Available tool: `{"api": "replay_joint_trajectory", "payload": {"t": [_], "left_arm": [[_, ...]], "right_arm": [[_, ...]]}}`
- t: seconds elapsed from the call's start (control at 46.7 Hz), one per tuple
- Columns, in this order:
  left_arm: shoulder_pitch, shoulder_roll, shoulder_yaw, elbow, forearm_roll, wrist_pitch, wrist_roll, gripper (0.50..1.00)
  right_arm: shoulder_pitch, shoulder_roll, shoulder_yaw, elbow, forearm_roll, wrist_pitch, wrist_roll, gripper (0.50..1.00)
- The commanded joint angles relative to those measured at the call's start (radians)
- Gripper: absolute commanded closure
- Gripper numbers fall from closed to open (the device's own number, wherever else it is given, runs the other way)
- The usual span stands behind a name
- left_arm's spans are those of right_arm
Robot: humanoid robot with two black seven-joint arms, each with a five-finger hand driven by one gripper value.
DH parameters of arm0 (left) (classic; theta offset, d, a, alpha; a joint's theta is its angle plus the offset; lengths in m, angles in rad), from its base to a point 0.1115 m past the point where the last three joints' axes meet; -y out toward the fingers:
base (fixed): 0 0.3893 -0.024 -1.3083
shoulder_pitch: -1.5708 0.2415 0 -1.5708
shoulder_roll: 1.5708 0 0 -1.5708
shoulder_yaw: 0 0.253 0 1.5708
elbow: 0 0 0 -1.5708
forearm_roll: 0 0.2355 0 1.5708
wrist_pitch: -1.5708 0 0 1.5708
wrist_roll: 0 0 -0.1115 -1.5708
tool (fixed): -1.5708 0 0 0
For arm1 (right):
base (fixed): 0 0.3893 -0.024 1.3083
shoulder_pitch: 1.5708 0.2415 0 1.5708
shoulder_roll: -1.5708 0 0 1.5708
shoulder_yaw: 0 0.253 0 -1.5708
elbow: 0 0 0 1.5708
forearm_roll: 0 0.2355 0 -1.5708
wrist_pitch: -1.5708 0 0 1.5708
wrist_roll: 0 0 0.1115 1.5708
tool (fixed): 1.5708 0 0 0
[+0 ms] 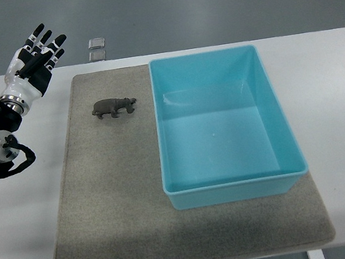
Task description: Place brown hippo in blue box with left hand
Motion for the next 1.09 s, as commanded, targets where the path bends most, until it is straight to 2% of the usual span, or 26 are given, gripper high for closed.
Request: {"api": "replay_joint_trajectory", "payload": {"t": [0.0, 0.536, 0.771, 1.071], "left_arm": [[-0.001, 0.0, -0.001, 0.0, 0.0, 0.0, 0.0, 0.504], [-0.001, -0.002, -0.001, 0.0, 0.0, -0.002, 0.0, 0.504], [0.0, -0.002, -0.001, 0.002, 0.0, -0.055, 0.0, 0.504], [0.002, -0.002, 0.005, 0.0, 0.0, -0.061, 0.0, 0.504]], "right_arm": [[0.0, 0.0, 0.0, 0.001, 0.0, 0.001, 0.0, 0.564], [0.0, 0.0, 0.0, -0.001, 0.0, 0.001, 0.0, 0.564], [0.0, 0.0, 0.0, -0.001, 0.0, -0.001, 0.0, 0.564], [0.0, 0.0, 0.0, 0.001, 0.0, 0.001, 0.0, 0.564]]}}
